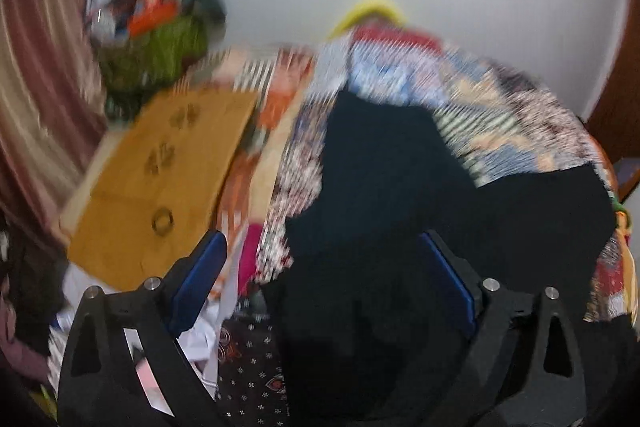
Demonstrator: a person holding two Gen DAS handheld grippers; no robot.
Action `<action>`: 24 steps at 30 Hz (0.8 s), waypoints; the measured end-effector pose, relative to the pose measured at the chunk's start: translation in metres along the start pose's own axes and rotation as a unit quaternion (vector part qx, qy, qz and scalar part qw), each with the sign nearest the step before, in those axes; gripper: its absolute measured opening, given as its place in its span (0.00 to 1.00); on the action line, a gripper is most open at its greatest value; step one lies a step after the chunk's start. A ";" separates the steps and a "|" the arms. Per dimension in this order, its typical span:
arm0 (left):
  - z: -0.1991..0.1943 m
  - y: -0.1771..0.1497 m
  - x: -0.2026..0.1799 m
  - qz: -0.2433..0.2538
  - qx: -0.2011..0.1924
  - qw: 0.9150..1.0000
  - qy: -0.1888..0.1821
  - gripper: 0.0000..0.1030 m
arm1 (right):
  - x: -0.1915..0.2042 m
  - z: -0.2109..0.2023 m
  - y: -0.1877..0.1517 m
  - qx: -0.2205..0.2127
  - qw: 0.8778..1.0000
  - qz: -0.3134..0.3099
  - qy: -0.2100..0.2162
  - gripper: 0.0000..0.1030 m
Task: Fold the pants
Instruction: 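Lower both grippers onto the trousers waistband and close on the fabric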
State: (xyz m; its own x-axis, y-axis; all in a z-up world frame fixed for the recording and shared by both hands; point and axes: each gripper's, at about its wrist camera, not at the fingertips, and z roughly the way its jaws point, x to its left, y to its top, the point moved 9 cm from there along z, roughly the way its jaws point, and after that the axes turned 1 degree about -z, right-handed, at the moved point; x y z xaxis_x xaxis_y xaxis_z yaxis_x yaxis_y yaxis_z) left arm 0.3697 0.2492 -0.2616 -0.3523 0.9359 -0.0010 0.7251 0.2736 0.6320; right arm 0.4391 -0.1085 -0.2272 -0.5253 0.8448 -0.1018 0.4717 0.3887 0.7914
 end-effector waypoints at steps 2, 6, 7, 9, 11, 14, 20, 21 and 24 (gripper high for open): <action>0.030 -0.013 0.013 -0.019 0.037 0.999 -0.006 0.93 | -0.006 0.024 -0.003 0.020 1.000 -0.008 0.006 1.00; 0.076 -0.040 0.029 -0.026 0.092 0.995 -0.002 0.84 | -0.006 0.072 -0.006 0.068 0.997 -0.006 0.045 1.00; 0.089 -0.046 0.031 -0.022 0.106 0.994 -0.003 0.82 | -0.005 0.084 -0.008 0.083 0.995 -0.006 0.058 0.99; 0.104 -0.055 0.035 -0.020 0.124 0.992 -0.005 0.77 | -0.002 0.111 -0.013 0.117 0.990 -0.013 0.073 0.98; 0.117 -0.064 0.037 -0.026 0.145 0.989 -0.012 0.75 | 0.003 0.131 -0.016 0.141 0.987 -0.032 0.076 0.98; 0.128 -0.070 0.040 -0.034 0.150 0.988 -0.010 0.74 | 0.004 0.148 -0.018 0.150 0.984 -0.046 0.087 0.98; 0.115 -0.068 0.037 -0.015 0.129 0.991 0.012 0.56 | 0.014 0.173 -0.027 0.170 0.979 -0.065 0.097 0.98; 0.109 -0.066 0.038 -0.022 0.125 0.992 0.008 0.51 | 0.013 0.173 -0.026 0.166 0.979 -0.064 0.097 0.98; 0.093 -0.064 0.042 -0.038 0.114 0.993 -0.010 0.50 | 0.012 0.172 -0.027 0.166 0.979 -0.067 0.094 0.98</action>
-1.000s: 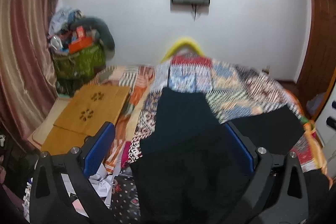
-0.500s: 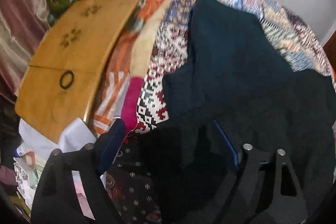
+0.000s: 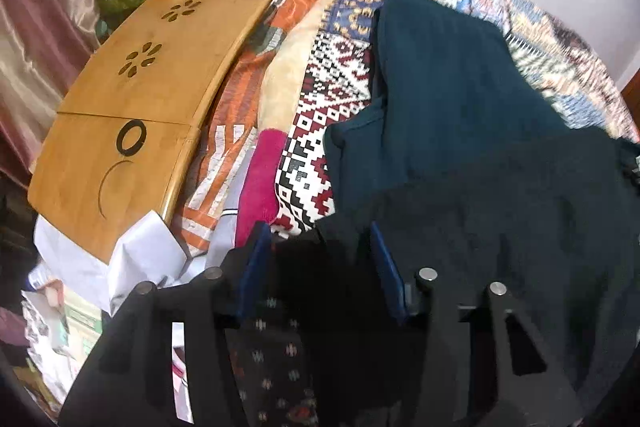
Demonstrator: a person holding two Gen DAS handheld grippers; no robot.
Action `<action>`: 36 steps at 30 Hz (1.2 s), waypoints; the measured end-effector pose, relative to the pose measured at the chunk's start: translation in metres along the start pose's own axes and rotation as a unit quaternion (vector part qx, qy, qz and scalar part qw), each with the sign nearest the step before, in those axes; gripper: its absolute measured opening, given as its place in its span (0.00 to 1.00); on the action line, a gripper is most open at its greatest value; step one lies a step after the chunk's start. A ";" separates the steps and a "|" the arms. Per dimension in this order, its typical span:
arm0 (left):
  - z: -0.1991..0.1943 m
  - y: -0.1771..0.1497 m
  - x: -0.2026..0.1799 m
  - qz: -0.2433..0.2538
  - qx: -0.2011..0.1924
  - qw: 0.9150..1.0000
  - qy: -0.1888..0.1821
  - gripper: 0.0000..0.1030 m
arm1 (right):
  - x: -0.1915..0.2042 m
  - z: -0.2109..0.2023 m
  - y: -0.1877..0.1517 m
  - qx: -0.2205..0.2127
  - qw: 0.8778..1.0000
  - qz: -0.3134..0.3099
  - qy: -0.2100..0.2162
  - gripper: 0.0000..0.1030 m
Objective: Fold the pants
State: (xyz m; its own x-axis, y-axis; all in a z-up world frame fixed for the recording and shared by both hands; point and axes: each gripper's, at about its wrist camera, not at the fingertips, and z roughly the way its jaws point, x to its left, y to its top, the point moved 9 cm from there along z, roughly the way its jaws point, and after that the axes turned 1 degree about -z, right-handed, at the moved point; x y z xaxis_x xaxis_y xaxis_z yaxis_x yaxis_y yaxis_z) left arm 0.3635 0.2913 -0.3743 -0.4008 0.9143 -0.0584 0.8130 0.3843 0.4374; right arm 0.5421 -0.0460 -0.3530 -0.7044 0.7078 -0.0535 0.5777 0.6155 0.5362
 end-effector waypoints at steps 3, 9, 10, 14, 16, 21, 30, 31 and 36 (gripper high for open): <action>0.000 -0.007 -0.007 -0.014 0.021 0.999 -0.040 0.50 | -0.003 0.003 0.005 -0.009 1.000 -0.003 -0.002 0.96; 0.040 -0.013 -0.010 -0.029 0.069 0.997 -0.034 0.50 | 0.000 0.003 0.009 -0.026 1.000 0.004 -0.010 0.81; 0.046 -0.009 -0.010 -0.039 0.069 0.996 -0.040 0.50 | 0.001 0.002 0.010 -0.028 1.000 0.002 -0.009 0.77; 0.052 0.000 -0.012 -0.054 0.067 0.995 -0.044 0.50 | 0.008 0.001 0.010 -0.032 0.999 0.001 -0.004 0.56; 0.049 0.000 -0.014 -0.047 0.058 0.996 -0.040 0.43 | 0.013 0.000 0.010 -0.030 1.000 0.003 0.006 0.37; 0.032 0.002 -0.014 -0.044 0.030 0.998 -0.025 0.19 | 0.029 -0.003 0.005 -0.021 1.000 0.005 0.008 0.05; -0.056 0.030 -0.013 -0.039 -0.084 0.996 -0.019 0.15 | 0.027 -0.059 0.014 -0.071 0.996 -0.001 -0.052 0.04; -0.069 0.038 -0.013 -0.036 -0.101 0.994 -0.017 0.15 | 0.026 -0.068 0.019 -0.079 0.995 -0.004 -0.058 0.04; -0.123 0.077 -0.017 -0.013 -0.176 0.984 0.005 0.15 | 0.024 -0.106 0.047 -0.136 0.987 0.000 -0.091 0.04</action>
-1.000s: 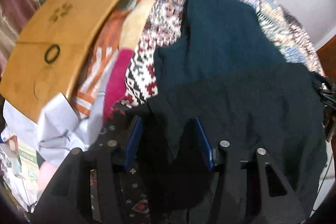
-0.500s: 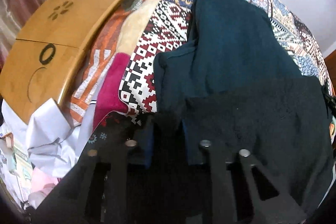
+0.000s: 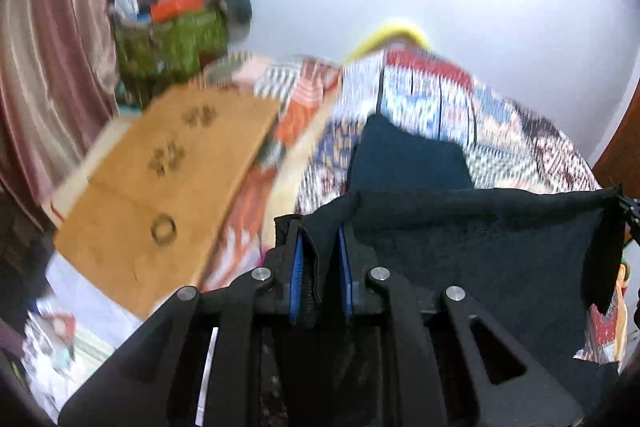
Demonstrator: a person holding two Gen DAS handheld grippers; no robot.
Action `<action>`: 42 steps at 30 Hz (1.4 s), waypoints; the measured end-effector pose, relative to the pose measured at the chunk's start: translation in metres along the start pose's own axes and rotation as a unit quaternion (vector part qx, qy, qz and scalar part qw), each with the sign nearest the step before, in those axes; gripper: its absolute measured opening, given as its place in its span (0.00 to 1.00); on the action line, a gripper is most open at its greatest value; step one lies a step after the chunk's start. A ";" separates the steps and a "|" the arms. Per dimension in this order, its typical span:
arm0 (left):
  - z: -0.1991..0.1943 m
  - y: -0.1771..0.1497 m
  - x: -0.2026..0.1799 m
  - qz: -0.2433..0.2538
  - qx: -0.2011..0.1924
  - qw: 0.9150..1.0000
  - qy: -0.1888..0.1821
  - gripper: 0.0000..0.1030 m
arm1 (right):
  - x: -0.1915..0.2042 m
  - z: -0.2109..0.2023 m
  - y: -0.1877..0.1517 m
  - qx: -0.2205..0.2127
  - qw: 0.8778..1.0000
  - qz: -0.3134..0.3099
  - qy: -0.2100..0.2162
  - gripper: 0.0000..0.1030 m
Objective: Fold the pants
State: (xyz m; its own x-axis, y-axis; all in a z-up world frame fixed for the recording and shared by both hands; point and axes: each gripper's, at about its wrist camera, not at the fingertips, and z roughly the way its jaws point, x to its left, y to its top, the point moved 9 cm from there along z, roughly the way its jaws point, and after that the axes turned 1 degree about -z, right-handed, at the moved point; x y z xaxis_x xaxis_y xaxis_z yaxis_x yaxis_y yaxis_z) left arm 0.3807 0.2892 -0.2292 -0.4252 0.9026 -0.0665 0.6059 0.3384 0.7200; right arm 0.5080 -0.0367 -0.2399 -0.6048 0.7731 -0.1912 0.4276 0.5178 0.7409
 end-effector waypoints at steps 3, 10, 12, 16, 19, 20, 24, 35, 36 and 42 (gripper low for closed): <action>-0.006 0.027 -0.002 0.005 -0.024 1.000 0.001 0.15 | -0.009 -0.014 0.027 -0.029 0.999 0.023 -0.008 0.04; -0.021 0.023 -0.008 0.014 -0.024 0.999 -0.034 0.15 | -0.004 -0.050 0.024 -0.037 0.998 0.042 0.012 0.04; -0.027 0.012 -0.007 0.025 -0.023 0.999 -0.035 0.15 | 0.002 -0.063 0.011 -0.033 0.999 0.037 0.017 0.04; -0.047 -0.018 -0.003 0.048 -0.022 0.998 -0.027 0.15 | 0.021 -0.098 -0.019 -0.034 0.998 0.034 0.033 0.04; -0.065 -0.039 0.007 0.051 -0.020 0.998 -0.026 0.15 | 0.036 -0.124 -0.039 -0.038 0.997 0.037 0.047 0.04; -0.070 -0.045 0.010 0.049 -0.020 0.998 -0.027 0.15 | 0.041 -0.130 -0.045 -0.038 0.997 0.040 0.053 0.04; -0.086 -0.072 0.026 0.045 -0.014 0.999 -0.026 0.16 | 0.060 -0.149 -0.072 -0.027 0.995 0.057 0.079 0.04; -0.071 -0.186 0.061 0.015 0.091 0.996 -0.014 0.15 | 0.124 -0.157 -0.150 0.030 0.990 0.063 0.121 0.05; -0.069 -0.196 0.066 0.010 0.104 0.995 -0.009 0.15 | 0.126 -0.157 -0.154 0.035 0.990 0.061 0.120 0.05; -0.077 -0.209 0.077 0.000 0.116 0.993 0.003 0.15 | 0.120 -0.160 -0.182 0.066 0.985 0.089 0.129 0.07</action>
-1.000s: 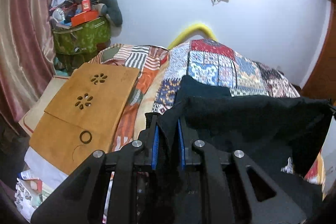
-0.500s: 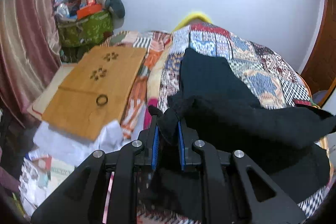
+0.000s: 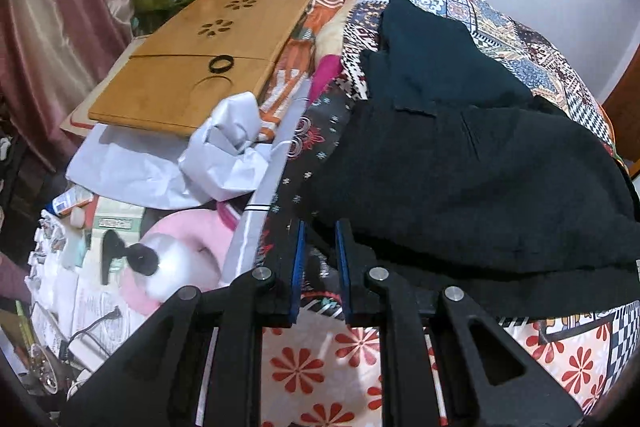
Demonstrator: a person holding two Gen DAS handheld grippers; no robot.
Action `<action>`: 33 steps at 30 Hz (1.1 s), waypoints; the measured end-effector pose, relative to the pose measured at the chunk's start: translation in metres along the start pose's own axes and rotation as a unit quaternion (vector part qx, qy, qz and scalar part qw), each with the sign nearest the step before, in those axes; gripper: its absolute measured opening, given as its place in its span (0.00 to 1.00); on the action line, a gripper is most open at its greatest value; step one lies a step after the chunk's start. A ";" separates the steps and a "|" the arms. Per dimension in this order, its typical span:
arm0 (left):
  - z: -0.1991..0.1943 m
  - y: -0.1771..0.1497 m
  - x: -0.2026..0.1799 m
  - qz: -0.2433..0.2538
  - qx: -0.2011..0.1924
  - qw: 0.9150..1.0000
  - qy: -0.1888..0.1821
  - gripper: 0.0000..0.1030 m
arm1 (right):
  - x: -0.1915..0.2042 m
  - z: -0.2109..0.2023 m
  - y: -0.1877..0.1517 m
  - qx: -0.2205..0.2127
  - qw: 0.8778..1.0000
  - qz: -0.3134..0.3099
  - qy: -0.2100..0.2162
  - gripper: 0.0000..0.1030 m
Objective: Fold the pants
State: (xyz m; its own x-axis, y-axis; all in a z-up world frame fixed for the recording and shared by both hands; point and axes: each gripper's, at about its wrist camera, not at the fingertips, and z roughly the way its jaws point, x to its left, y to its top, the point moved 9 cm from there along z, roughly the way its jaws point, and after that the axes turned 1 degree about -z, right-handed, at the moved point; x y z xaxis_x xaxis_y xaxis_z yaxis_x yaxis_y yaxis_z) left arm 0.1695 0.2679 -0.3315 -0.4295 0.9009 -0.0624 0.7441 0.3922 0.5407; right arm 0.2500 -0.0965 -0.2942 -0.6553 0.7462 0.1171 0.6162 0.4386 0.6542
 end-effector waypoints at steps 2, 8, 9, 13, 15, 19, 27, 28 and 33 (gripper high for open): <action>-0.010 0.006 0.001 0.001 -0.011 1.000 0.006 0.15 | -0.002 -0.004 -0.003 0.005 1.000 0.005 -0.001 0.14; -0.033 0.038 -0.013 0.019 -0.038 0.999 0.007 0.27 | -0.011 -0.018 -0.001 0.010 1.000 0.018 -0.013 0.36; -0.035 0.043 -0.018 0.021 -0.041 0.999 0.004 0.36 | -0.013 -0.020 0.000 0.009 1.000 0.022 -0.012 0.38; -0.043 0.065 -0.051 0.051 -0.055 0.997 -0.019 0.45 | -0.030 -0.032 0.010 0.004 0.999 0.049 -0.017 0.45; -0.045 0.076 -0.072 0.067 -0.061 0.995 -0.032 0.54 | -0.044 -0.039 0.018 -0.004 0.997 0.069 -0.021 0.45; -0.040 0.094 -0.115 0.095 -0.064 0.992 -0.061 0.63 | -0.073 -0.042 0.037 -0.020 0.994 0.102 -0.026 0.50; 0.014 0.111 -0.182 0.129 -0.017 0.988 -0.083 0.71 | -0.109 0.022 0.070 0.023 0.994 0.108 -0.019 0.50; 0.021 0.111 -0.188 0.133 -0.011 0.987 -0.085 0.71 | -0.112 0.036 0.074 0.032 0.994 0.107 -0.015 0.50; 0.056 0.103 -0.201 0.156 0.014 0.985 -0.074 0.71 | -0.125 0.091 0.083 0.074 0.991 0.116 0.002 0.50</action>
State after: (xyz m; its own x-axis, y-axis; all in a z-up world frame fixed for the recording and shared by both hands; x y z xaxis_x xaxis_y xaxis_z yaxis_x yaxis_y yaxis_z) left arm 0.3606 0.1374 -0.3101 -0.0986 0.9949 -0.0200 0.8431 0.0942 0.5294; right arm 0.4229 -0.1075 -0.3230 -0.4899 0.8340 0.2540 0.8073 0.3239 0.4934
